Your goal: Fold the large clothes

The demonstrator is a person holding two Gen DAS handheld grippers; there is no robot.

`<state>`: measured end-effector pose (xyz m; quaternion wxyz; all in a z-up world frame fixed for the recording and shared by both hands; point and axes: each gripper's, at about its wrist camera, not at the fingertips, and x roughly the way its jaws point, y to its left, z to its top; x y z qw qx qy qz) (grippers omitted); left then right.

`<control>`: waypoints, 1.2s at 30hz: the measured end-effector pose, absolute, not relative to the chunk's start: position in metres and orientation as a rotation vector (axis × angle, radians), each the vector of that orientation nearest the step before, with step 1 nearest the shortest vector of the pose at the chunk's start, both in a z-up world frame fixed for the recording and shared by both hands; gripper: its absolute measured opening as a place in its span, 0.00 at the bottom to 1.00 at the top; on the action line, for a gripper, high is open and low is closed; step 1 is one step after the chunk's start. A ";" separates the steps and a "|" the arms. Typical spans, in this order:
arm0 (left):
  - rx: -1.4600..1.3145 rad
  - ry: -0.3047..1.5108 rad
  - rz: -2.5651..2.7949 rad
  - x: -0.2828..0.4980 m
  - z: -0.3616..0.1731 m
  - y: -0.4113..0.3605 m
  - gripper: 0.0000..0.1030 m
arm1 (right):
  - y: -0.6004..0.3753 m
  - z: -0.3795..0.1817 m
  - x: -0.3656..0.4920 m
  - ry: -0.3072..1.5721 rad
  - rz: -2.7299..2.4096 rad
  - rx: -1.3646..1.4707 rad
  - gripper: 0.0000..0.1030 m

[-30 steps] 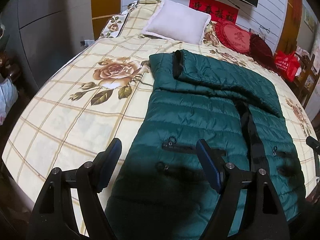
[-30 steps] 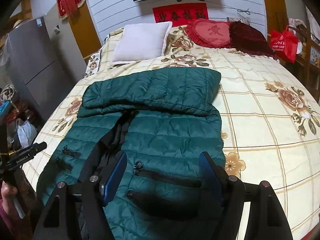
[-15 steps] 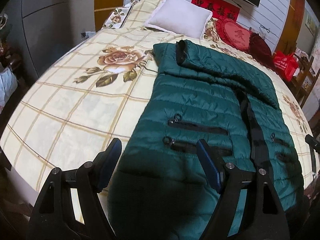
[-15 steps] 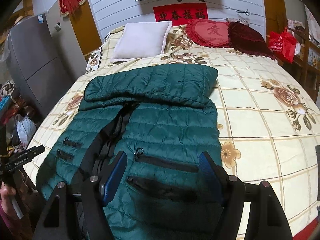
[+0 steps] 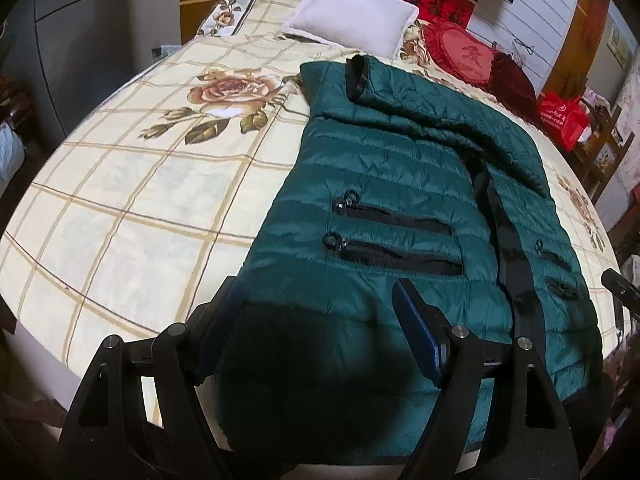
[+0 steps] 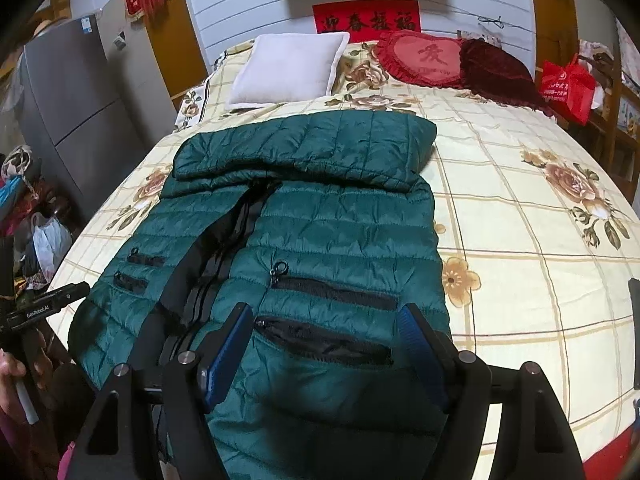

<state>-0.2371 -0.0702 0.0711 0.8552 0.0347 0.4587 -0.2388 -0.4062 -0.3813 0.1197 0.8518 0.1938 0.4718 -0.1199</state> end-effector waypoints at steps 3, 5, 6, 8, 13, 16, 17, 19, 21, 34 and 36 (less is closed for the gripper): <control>0.072 0.974 -0.505 -0.238 0.068 -0.065 0.75 | -0.381 0.117 -0.413 1.011 -0.249 0.402 0.72; 0.067 0.987 -0.503 -0.237 0.066 -0.062 0.75 | -0.383 0.114 -0.419 1.031 -0.249 0.402 0.73; 0.061 0.997 -0.501 -0.236 0.064 -0.059 0.75 | -0.383 0.112 -0.421 1.038 -0.250 0.403 0.73; 0.045 1.011 -0.500 -0.234 0.061 -0.053 0.75 | -0.386 0.109 -0.428 1.054 -0.257 0.407 0.73; 0.004 1.042 -0.494 -0.227 0.055 -0.037 0.75 | -0.394 0.098 -0.447 1.096 -0.279 0.429 0.74; -0.020 1.083 -0.492 -0.222 0.048 -0.028 0.75 | -0.398 0.091 -0.455 1.115 -0.291 0.449 0.75; -0.028 1.095 -0.496 -0.222 0.046 -0.026 0.75 | -0.400 0.088 -0.458 1.121 -0.292 0.460 0.75; -0.046 1.117 -0.509 -0.222 0.043 -0.022 0.75 | -0.402 0.085 -0.462 1.128 -0.296 0.472 0.75; -0.042 1.124 -0.516 -0.224 0.040 -0.022 0.75 | -0.405 0.081 -0.465 1.139 -0.298 0.484 0.75; -0.015 1.149 -0.547 -0.232 0.026 -0.033 0.75 | -0.397 0.060 -0.471 1.168 -0.196 0.630 0.76; -0.011 1.151 -0.558 -0.235 0.026 -0.035 0.76 | -0.394 0.057 -0.472 1.173 -0.176 0.644 0.76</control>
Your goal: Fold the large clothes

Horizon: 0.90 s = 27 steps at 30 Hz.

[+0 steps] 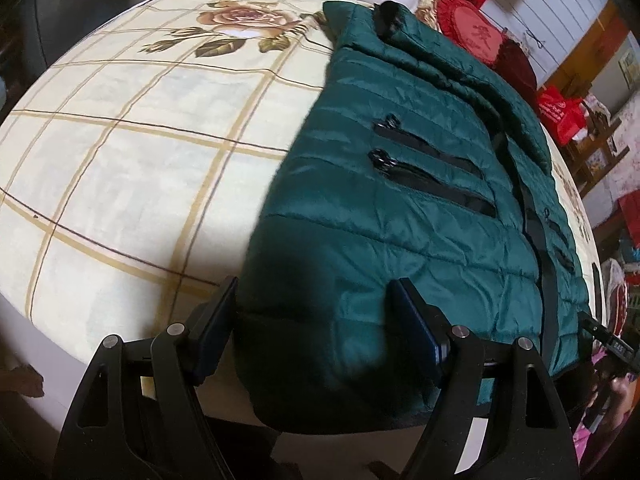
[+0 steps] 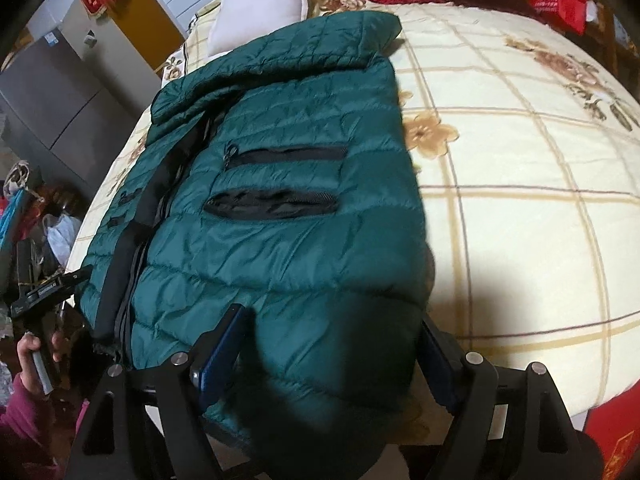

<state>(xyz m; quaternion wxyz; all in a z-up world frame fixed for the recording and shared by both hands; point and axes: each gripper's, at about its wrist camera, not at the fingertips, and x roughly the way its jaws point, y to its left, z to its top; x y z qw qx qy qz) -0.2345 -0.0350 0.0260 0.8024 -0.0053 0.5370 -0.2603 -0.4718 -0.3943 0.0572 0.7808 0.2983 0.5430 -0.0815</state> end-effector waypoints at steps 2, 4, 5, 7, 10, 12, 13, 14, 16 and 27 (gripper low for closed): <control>0.006 1.148 -0.565 -0.238 0.026 -0.038 0.77 | -0.391 0.057 -0.474 1.166 -0.162 0.638 0.77; 0.021 1.143 -0.565 -0.239 0.025 -0.041 0.78 | -0.387 0.058 -0.474 1.167 -0.141 0.625 0.77; 0.023 1.140 -0.565 -0.239 0.025 -0.042 0.79 | -0.385 0.058 -0.475 1.166 -0.127 0.631 0.77; 0.022 1.139 -0.561 -0.240 0.024 -0.043 0.79 | -0.382 0.058 -0.477 1.151 -0.080 0.672 0.78; 0.033 1.138 -0.552 -0.240 0.025 -0.047 0.81 | -0.379 0.057 -0.478 1.118 -0.062 0.680 0.79; 0.046 1.133 -0.545 -0.240 0.024 -0.049 0.81 | -0.379 0.057 -0.479 1.102 -0.053 0.690 0.78; 0.051 1.129 -0.544 -0.241 0.024 -0.049 0.81 | -0.379 0.057 -0.479 1.097 -0.046 0.693 0.73; 0.054 1.126 -0.544 -0.242 0.024 -0.049 0.81 | -0.378 0.056 -0.478 1.098 -0.042 0.692 0.70; 0.056 1.119 -0.543 -0.243 0.024 -0.049 0.82 | -0.378 0.056 -0.478 1.095 -0.032 0.693 0.64; 0.079 1.114 -0.537 -0.244 0.022 -0.055 0.87 | -0.376 0.055 -0.468 1.079 0.016 0.695 0.60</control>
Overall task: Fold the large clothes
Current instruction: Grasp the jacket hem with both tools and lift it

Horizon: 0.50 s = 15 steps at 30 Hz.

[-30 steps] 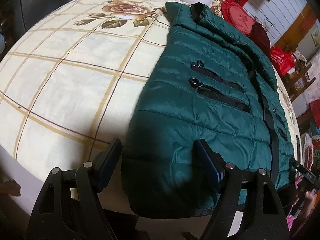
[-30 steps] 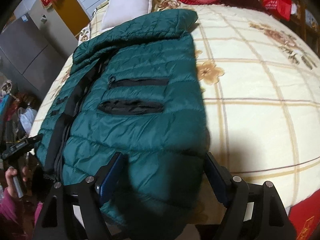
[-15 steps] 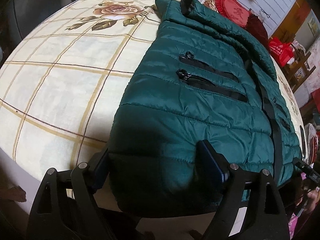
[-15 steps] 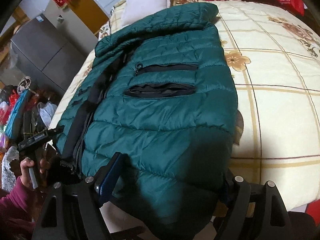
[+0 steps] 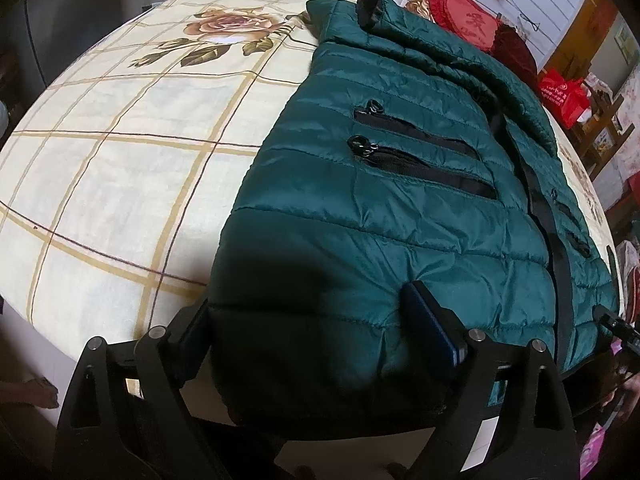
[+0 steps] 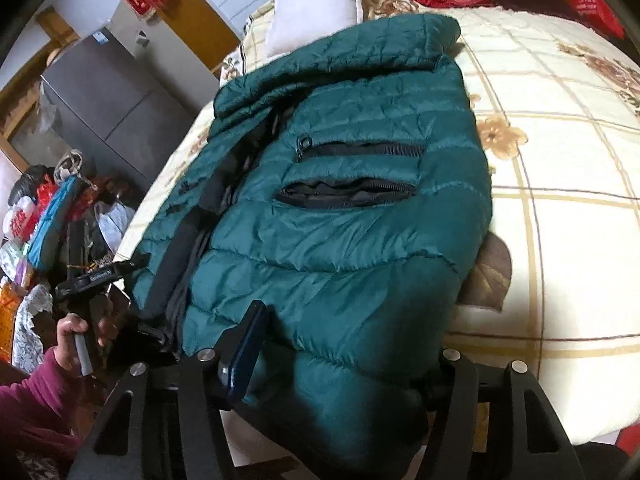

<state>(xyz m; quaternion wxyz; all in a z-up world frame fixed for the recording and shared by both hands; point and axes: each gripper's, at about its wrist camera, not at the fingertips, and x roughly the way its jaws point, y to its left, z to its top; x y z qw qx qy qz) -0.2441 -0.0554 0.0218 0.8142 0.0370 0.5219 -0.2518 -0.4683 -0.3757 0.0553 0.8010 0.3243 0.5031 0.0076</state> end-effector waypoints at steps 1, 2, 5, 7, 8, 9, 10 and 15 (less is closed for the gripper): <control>0.085 1.117 -0.539 -0.244 0.022 -0.057 0.87 | -0.375 0.054 -0.468 1.082 0.017 0.694 0.60; 0.090 1.126 -0.543 -0.243 0.022 -0.057 0.87 | -0.373 0.054 -0.468 1.081 0.017 0.688 0.60; 0.060 1.131 -0.565 -0.244 0.025 -0.055 0.60 | -0.378 0.061 -0.468 1.050 0.012 0.688 0.34; 0.055 1.120 -0.556 -0.244 0.030 -0.054 0.43 | -0.387 0.066 -0.468 1.020 0.016 0.719 0.22; 0.053 1.102 -0.552 -0.243 0.035 -0.053 0.32 | -0.391 0.070 -0.467 1.001 0.022 0.734 0.21; 0.052 1.089 -0.553 -0.243 0.040 -0.053 0.25 | -0.397 0.079 -0.465 0.972 0.024 0.737 0.19; 0.050 1.073 -0.554 -0.242 0.045 -0.053 0.23 | -0.400 0.086 -0.463 0.952 0.026 0.733 0.19; 0.037 0.970 -0.568 -0.234 0.083 -0.059 0.17 | -0.416 0.124 -0.443 0.858 0.032 0.683 0.18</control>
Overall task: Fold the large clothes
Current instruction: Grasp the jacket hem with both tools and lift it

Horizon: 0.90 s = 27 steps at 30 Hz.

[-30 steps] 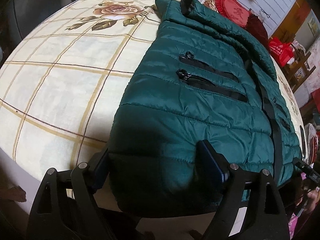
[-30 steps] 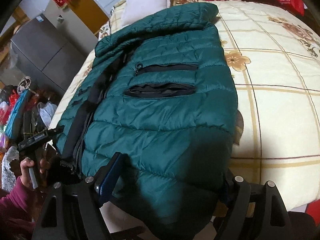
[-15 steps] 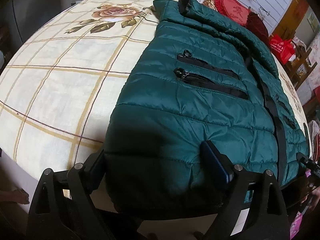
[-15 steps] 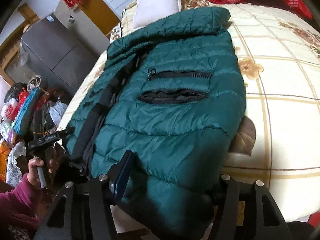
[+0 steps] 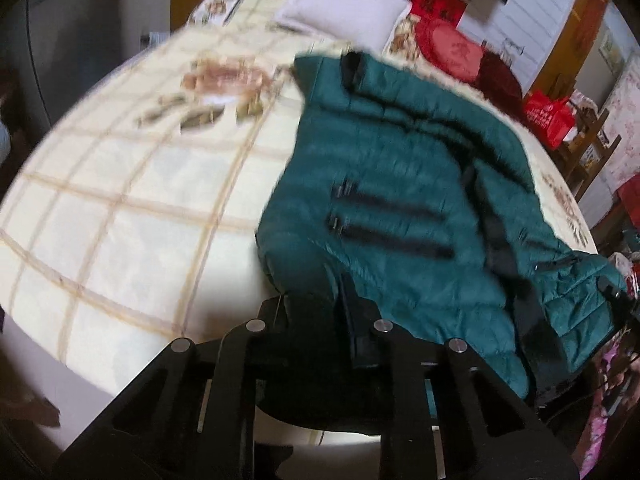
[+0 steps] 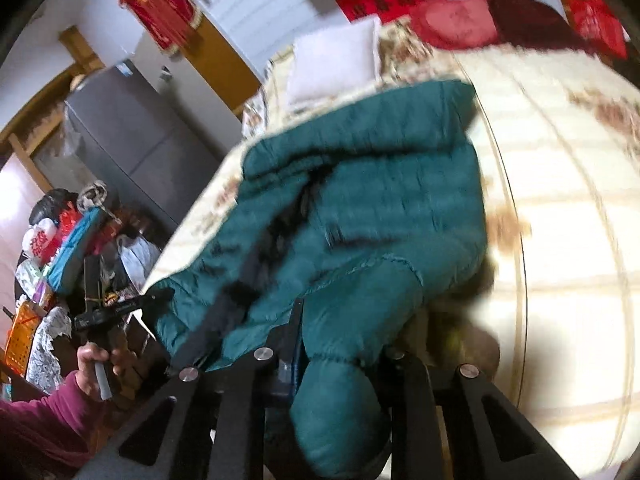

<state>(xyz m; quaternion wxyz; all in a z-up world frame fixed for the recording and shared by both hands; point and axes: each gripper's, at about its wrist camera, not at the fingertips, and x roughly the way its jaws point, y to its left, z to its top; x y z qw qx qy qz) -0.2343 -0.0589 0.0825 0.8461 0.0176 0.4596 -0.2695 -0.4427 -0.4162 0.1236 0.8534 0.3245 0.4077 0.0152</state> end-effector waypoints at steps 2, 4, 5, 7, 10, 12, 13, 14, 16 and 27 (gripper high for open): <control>0.035 0.926 -0.570 -0.229 0.097 -0.063 0.17 | -0.422 0.136 -0.432 0.830 0.028 0.661 0.18; 0.017 0.886 -0.572 -0.219 0.114 -0.068 0.17 | -0.428 0.146 -0.419 0.809 0.016 0.641 0.18; 0.004 0.871 -0.572 -0.214 0.121 -0.069 0.17 | -0.432 0.150 -0.413 0.801 0.008 0.633 0.18; -0.023 0.835 -0.571 -0.202 0.137 -0.073 0.17 | -0.441 0.156 -0.397 0.786 -0.015 0.621 0.18; -0.031 0.786 -0.565 -0.187 0.154 -0.085 0.17 | -0.461 0.161 -0.374 0.767 -0.051 0.621 0.18; -0.025 0.763 -0.555 -0.173 0.162 -0.098 0.17 | -0.473 0.161 -0.358 0.762 -0.078 0.630 0.18; -0.028 0.758 -0.550 -0.164 0.166 -0.105 0.17 | -0.480 0.159 -0.349 0.763 -0.094 0.632 0.18; -0.029 0.755 -0.544 -0.153 0.168 -0.114 0.17 | -0.488 0.156 -0.338 0.766 -0.111 0.636 0.18; -0.023 0.746 -0.521 -0.130 0.172 -0.130 0.17 | -0.501 0.151 -0.319 0.774 -0.128 0.650 0.18; -0.021 0.790 -0.370 -0.017 0.149 -0.209 0.17 | -0.575 0.104 -0.211 0.839 -0.273 0.690 0.18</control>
